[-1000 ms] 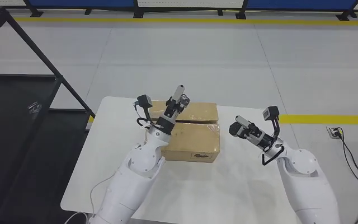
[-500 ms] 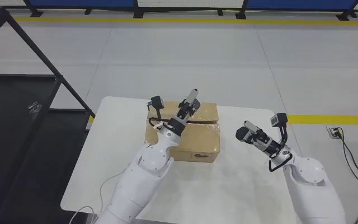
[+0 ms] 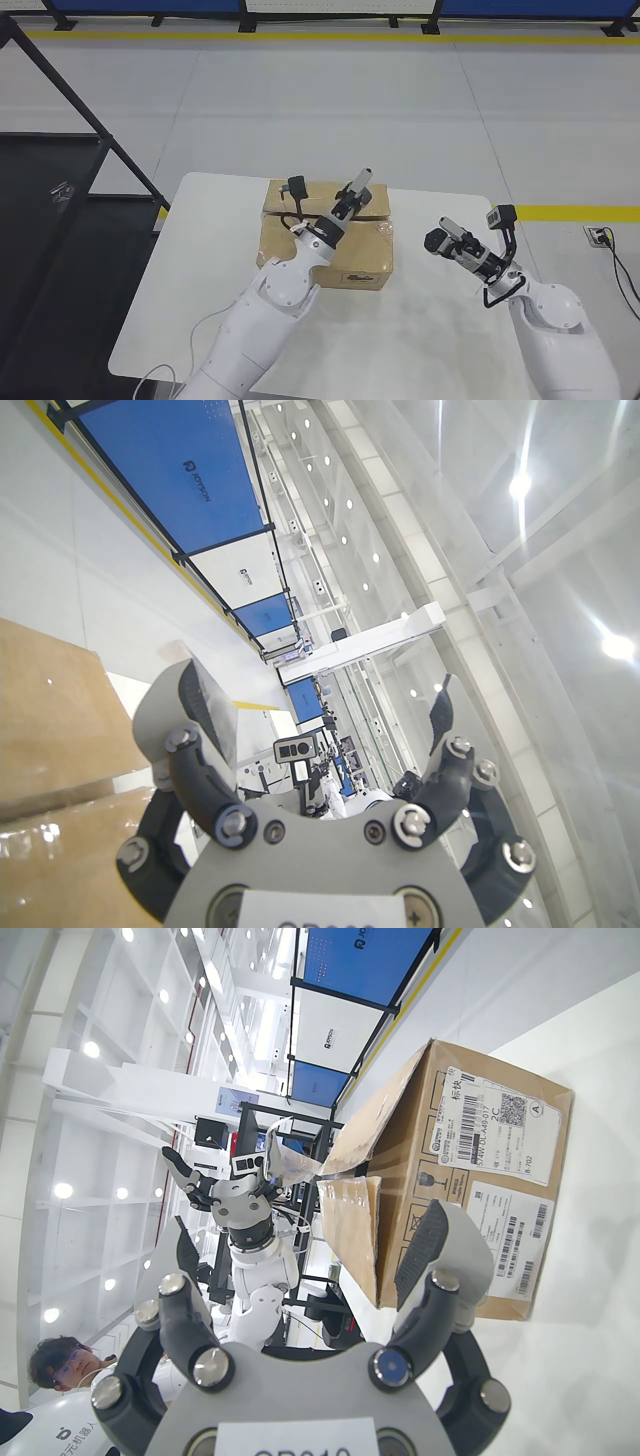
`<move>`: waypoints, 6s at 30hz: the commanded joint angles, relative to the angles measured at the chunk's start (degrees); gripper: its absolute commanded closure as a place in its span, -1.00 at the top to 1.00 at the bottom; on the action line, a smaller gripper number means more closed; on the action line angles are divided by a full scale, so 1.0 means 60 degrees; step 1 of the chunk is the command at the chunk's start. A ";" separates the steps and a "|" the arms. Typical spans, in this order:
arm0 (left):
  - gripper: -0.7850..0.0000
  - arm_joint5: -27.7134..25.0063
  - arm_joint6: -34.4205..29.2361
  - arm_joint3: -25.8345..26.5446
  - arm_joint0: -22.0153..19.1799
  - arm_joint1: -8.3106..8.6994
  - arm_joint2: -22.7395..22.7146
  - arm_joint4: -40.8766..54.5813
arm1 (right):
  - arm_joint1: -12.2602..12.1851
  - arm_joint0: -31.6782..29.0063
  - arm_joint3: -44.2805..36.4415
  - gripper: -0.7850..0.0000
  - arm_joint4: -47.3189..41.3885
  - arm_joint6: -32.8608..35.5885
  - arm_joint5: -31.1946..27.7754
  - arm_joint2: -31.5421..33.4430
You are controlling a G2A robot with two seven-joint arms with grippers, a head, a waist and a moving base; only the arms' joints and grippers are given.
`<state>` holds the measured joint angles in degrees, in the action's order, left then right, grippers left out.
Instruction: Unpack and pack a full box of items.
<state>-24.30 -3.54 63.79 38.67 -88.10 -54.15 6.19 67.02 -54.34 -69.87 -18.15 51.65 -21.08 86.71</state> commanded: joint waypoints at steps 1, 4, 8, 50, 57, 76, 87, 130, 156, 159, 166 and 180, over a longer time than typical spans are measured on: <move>1.00 0.0017 -0.0054 -0.0105 -0.0022 -0.0043 0.0035 0.0013 | -0.0012 -0.0002 0.0002 1.00 -0.0016 -0.0010 -0.0009 -0.0015; 1.00 0.0009 -0.0083 -0.0291 -0.0069 -0.0110 0.0093 -0.0004 | -0.0030 -0.0016 0.0005 1.00 -0.0054 -0.0036 -0.0017 -0.0028; 1.00 -0.0009 -0.0135 -0.0531 -0.0155 -0.0214 0.0202 -0.0011 | -0.0061 -0.0051 -0.0019 1.00 -0.0053 -0.0048 -0.0017 -0.0032; 1.00 -0.1169 -0.1188 0.0712 0.0192 -0.0558 -0.1336 0.0819 | -0.0422 -0.0647 -0.1601 1.00 0.1814 -0.1200 -0.0242 0.0149; 1.00 -0.0938 -0.1904 0.3020 0.1618 -0.0028 -0.3537 0.0612 | -0.0422 -0.0647 -0.1601 1.00 0.1814 -0.1200 -0.0242 0.0149; 1.00 -0.0559 -0.3264 0.3788 0.3888 0.0629 -0.6399 0.1547 | -0.0472 -0.1244 -0.4475 1.00 0.6670 -0.2415 -0.0815 -0.0795; 1.00 -0.0388 -0.3894 0.3340 0.3655 0.0754 -0.6256 0.1925 | -0.0327 -0.1747 -0.7566 1.00 1.6873 -0.3840 0.2028 -0.3324; 1.00 -0.0378 -0.3768 0.2752 0.3311 0.1088 -0.5960 0.2382 | 0.1704 0.0994 -0.4404 1.00 2.1704 -0.0004 0.5998 -0.5845; 1.00 -0.0440 -0.3625 0.2786 0.3370 0.1240 -0.5774 0.2456 | 0.2251 0.0919 -0.3602 1.00 2.2619 0.0261 0.6328 -0.5269; 1.00 -0.0437 -0.3620 0.2813 0.3392 0.1253 -0.5722 0.2443 | 0.2318 0.0881 -0.3620 1.00 2.2667 0.0335 0.6539 -0.5129; 1.00 -0.0368 -0.3649 0.2800 0.3396 0.1285 -0.5597 0.2403 | 0.2471 0.0898 -0.3606 1.00 2.2251 0.0641 0.6765 -0.4634; 1.00 -0.0118 -0.3907 0.2493 0.3076 0.1351 -0.5280 0.2196 | 0.2699 0.0239 -0.4873 1.00 1.7535 -0.1210 0.6757 -0.2783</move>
<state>-25.11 -26.89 78.91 57.46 -80.04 -85.83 19.22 83.23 -51.71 -96.96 93.86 47.35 21.54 68.27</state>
